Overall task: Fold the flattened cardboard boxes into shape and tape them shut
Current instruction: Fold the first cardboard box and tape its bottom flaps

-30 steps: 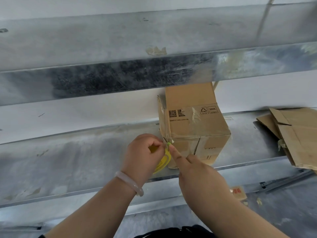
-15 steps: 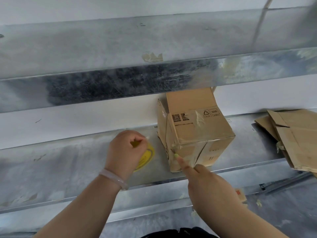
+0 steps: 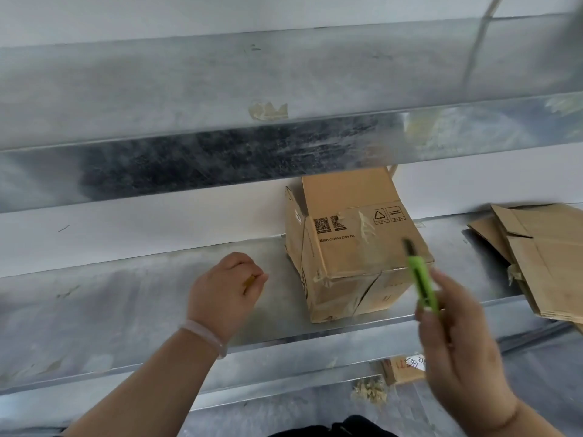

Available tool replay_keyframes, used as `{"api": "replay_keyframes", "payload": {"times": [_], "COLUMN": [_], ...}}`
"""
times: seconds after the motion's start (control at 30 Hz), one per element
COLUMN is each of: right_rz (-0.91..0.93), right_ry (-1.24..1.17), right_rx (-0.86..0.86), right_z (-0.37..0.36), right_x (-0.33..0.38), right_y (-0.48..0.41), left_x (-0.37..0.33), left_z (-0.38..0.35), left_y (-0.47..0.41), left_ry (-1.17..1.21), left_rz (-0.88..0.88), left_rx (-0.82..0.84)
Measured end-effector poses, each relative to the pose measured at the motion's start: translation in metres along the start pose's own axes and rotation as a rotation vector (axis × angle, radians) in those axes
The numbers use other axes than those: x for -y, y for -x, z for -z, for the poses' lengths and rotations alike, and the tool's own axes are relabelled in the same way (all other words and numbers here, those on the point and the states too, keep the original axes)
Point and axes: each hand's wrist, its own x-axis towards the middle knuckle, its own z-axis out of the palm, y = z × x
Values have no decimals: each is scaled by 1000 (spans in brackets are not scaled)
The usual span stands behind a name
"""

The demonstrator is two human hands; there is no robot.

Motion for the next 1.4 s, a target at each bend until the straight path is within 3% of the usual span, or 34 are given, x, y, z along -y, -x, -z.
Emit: {"api": "replay_keyframes", "payload": {"times": [0.07,0.17,0.37,0.6,0.67,0.77,0.9,0.97,1.07,1.2,1.4], "right_rz": [-269,-690,-731,-615,-630,-657,-585,-610,-616,-664,-697], "right_ry": [-19,140,416,702,589,161,-509,-760,-776,-775,-727], "right_rx": [-82,22,354,530,480,311,65,115,241,267,88], "right_z": [9,12,1,-11,-8,2,11,5,-10,-17,-28], "right_x": [-21,-76,-157,-184,-175,-148,-85,-61,-49,-50,-34], "right_y": [-4,-14,-33,-40,-42,-43,-44,-46,-48,-51,-65], "left_x": [5,17,17,9,3,-17,-97,-142,-171,-172,-178], "left_z": [-6,-23,-49,-74,-75,-67,-36,-34,-46,-55,-61], "left_y": [1,9,41,70,70,65,52,45,33,19,-2], "left_ry": [-47,-147,-206,-268,-242,-153,417,674,855,934,970], "left_rz": [-61,-108,-13,177,231,297,388,315,384,551,718], "left_rx": [-21,-37,-18,128,122,-16,-259,-280,-304,-368,-488]}}
